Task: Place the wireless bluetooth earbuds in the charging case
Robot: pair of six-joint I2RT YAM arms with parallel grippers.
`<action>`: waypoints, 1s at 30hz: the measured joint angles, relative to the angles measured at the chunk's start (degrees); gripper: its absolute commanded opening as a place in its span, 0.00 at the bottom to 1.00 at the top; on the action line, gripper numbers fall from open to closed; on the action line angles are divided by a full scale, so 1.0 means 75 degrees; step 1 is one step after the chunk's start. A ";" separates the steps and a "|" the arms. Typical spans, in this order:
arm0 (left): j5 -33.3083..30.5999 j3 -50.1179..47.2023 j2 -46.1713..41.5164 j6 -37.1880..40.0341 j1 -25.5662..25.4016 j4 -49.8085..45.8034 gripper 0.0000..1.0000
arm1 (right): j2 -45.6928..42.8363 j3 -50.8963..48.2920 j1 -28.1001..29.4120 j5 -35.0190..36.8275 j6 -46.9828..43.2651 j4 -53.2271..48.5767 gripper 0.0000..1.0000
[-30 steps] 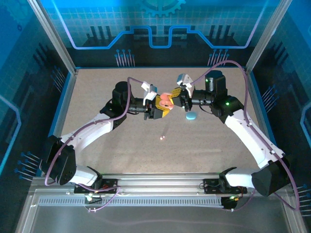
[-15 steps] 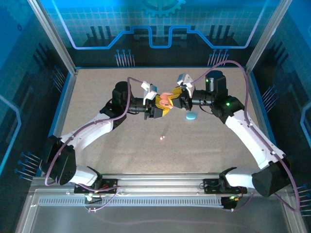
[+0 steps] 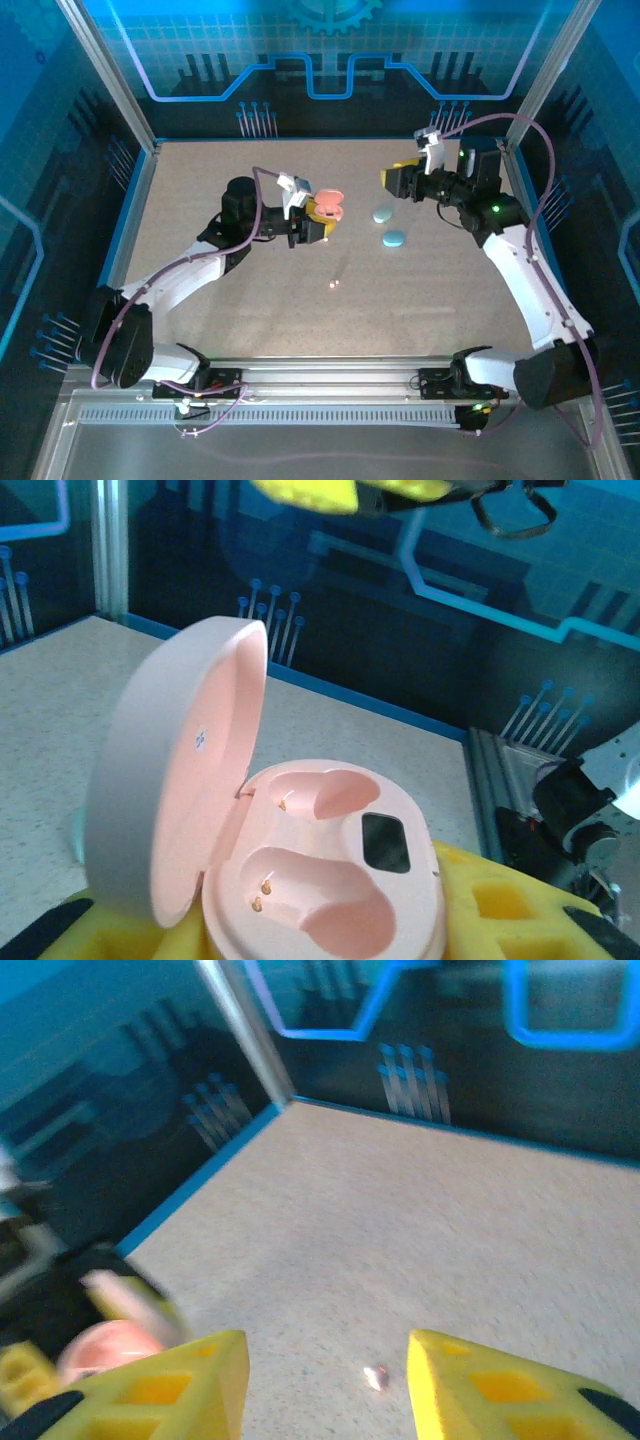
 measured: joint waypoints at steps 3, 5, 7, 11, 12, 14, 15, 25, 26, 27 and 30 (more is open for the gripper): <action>-0.0157 -0.0160 -0.0391 0.0012 0.0160 -0.0015 0.32 | 0.1037 0.0099 -0.0216 0.0064 0.0743 -0.0484 0.35; -0.0274 -0.0172 -0.0624 0.0044 0.0216 -0.0026 0.32 | 0.1964 0.0184 -0.0192 -0.0082 0.0997 -0.0717 0.34; -0.0341 -0.0172 -0.0845 0.0067 0.0245 -0.0029 0.32 | 0.2970 0.0347 -0.0044 -0.0146 0.1093 -0.1058 0.34; -0.0414 -0.0219 -0.1102 0.0073 0.0245 -0.0026 0.32 | 0.4540 0.1026 0.0597 0.0026 0.1011 -0.1851 0.33; -0.0437 -0.0254 -0.1145 0.0073 0.0245 -0.0029 0.32 | 0.4811 0.1221 0.0810 0.0058 0.0976 -0.2005 0.33; -0.0466 -0.0303 -0.1189 0.0073 0.0245 -0.0038 0.32 | 0.5161 0.1513 0.1236 0.0152 0.0909 -0.2250 0.34; -0.0493 -0.0335 -0.1221 0.0076 0.0245 -0.0044 0.32 | 0.5254 0.1600 0.1457 0.0195 0.0863 -0.2352 0.34; -0.0606 -0.0414 -0.1378 0.0210 0.0245 -0.0093 0.32 | 0.5584 0.1647 0.2789 0.0609 0.0493 -0.2955 0.37; -0.0606 -0.0414 -0.1378 0.0210 0.0245 -0.0090 0.32 | 0.5619 0.1655 0.2798 0.0708 0.0458 -0.3002 0.37; -0.0609 -0.0414 -0.1378 0.0210 0.0245 -0.0093 0.32 | 0.5674 0.1711 0.2798 0.0831 0.0431 -0.3077 0.39; -0.0606 -0.0414 -0.1378 0.0210 0.0245 -0.0090 0.32 | 0.6018 0.2224 0.2789 0.1241 0.0356 -0.3252 0.40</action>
